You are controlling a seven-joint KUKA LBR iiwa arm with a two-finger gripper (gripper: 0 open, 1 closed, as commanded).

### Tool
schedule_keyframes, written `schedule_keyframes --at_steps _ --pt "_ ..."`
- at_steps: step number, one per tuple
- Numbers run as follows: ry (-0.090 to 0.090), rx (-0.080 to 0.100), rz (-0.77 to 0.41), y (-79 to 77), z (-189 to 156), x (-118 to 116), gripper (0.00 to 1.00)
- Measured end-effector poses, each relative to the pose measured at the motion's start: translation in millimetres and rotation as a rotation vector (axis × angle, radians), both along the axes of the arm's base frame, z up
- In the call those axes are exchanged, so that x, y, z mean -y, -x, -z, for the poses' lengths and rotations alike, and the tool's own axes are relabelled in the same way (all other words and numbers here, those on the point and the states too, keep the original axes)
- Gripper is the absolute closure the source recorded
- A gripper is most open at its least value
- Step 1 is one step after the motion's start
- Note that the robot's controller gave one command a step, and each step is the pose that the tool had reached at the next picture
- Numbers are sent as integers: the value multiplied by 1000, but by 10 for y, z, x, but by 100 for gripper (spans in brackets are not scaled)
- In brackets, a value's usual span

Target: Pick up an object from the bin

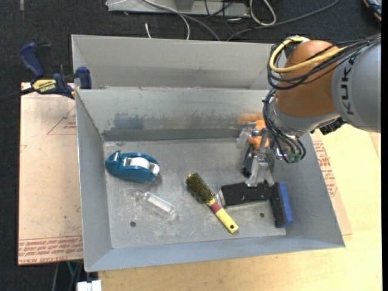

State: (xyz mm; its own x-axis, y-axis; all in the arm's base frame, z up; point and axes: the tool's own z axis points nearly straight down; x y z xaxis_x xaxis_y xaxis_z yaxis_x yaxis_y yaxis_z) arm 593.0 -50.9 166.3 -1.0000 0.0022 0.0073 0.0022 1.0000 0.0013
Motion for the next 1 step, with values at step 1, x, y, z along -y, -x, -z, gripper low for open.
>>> schedule_keyframes --at_steps 1 --pt "1 8 -1 -16 -47 -1 0"
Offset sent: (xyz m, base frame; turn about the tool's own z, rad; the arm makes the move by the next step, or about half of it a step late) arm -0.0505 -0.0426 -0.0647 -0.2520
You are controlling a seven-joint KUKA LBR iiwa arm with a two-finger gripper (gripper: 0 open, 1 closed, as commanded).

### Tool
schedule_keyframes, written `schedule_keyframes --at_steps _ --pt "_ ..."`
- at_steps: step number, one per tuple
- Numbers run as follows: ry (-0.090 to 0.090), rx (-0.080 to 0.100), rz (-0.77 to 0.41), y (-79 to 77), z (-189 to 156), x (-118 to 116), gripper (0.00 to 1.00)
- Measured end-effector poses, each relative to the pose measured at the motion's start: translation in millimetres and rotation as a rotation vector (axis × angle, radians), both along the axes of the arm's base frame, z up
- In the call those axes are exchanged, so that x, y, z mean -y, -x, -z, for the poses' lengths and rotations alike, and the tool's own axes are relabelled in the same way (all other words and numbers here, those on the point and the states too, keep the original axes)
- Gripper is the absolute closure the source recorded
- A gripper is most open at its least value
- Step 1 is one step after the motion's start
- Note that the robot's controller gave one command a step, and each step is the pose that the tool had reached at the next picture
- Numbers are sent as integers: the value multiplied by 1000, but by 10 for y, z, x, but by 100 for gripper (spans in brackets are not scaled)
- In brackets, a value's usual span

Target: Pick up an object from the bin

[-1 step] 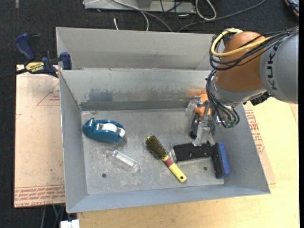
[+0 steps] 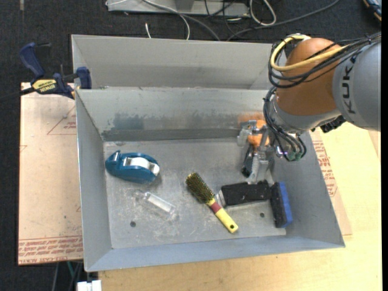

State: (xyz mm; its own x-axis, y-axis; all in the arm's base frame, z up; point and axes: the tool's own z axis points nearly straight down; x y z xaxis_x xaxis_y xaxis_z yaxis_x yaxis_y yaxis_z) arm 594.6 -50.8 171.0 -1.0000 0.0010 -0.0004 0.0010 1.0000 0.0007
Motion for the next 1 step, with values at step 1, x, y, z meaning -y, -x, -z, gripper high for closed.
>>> schedule_keyframes --at_steps 1 --pt "-2 4 -147 280 387 229 0"
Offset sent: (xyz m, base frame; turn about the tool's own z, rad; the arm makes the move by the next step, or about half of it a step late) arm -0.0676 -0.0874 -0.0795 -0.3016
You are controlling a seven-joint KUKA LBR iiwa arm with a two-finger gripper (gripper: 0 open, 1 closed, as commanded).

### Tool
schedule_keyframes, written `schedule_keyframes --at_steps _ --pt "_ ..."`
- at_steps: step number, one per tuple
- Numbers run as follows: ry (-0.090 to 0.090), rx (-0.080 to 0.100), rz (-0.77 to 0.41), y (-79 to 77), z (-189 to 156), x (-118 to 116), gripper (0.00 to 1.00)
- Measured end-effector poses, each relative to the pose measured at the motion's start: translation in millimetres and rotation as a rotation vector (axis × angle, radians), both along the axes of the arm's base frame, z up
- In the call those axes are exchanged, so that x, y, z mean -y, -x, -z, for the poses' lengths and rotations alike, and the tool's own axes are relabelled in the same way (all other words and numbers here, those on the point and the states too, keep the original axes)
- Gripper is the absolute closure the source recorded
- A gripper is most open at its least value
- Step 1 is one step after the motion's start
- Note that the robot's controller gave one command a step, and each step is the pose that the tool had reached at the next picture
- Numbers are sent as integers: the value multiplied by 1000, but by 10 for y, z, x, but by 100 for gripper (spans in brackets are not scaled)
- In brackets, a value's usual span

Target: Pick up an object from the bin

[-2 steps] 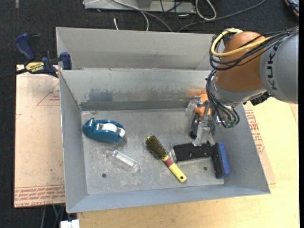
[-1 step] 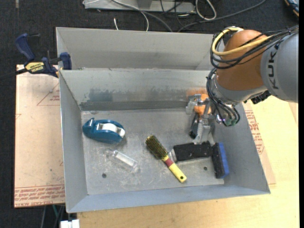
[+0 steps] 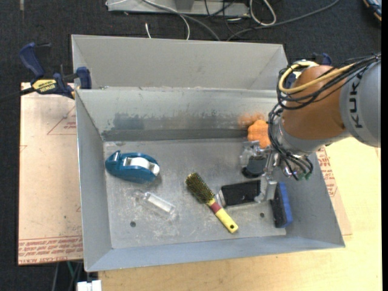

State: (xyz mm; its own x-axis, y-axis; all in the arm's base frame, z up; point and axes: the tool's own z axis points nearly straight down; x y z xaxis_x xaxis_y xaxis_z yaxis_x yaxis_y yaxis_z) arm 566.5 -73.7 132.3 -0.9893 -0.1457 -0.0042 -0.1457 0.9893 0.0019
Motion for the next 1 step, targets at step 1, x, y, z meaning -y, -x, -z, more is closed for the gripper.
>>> schedule_keyframes --at_steps 1 --pt "0 -2 -142 329 361 549 0"
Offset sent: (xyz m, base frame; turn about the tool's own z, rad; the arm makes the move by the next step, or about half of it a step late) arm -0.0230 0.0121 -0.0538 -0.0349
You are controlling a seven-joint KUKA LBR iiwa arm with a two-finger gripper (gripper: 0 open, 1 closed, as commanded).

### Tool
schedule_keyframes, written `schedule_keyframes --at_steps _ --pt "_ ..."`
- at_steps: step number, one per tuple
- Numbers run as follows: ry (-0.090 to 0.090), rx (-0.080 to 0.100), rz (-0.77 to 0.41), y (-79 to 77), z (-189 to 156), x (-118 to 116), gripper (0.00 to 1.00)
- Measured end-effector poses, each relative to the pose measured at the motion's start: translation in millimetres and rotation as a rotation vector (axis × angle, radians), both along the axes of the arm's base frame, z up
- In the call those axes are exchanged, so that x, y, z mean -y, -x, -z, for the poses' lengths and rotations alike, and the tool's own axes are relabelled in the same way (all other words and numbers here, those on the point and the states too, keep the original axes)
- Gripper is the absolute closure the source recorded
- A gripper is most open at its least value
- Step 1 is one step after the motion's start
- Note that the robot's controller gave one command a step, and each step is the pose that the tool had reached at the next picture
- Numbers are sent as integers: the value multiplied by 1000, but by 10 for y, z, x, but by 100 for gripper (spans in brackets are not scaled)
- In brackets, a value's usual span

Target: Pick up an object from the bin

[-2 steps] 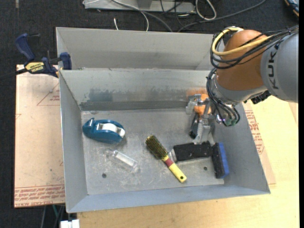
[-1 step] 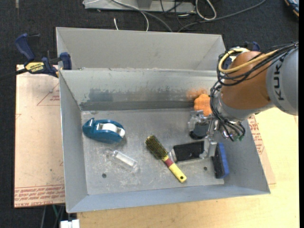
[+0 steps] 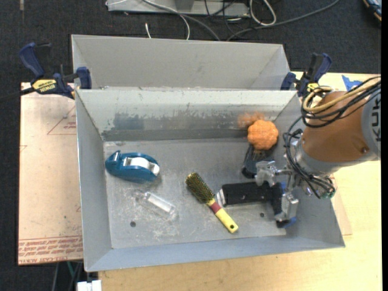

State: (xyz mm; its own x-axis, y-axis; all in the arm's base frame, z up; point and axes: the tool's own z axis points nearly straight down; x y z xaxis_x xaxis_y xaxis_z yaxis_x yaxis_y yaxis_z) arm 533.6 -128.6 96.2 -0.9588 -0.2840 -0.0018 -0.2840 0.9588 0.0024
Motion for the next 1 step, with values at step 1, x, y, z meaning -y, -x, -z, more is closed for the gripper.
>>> schedule_keyframes --at_steps 1 --pt "0 0 74 -57 123 -422 0"
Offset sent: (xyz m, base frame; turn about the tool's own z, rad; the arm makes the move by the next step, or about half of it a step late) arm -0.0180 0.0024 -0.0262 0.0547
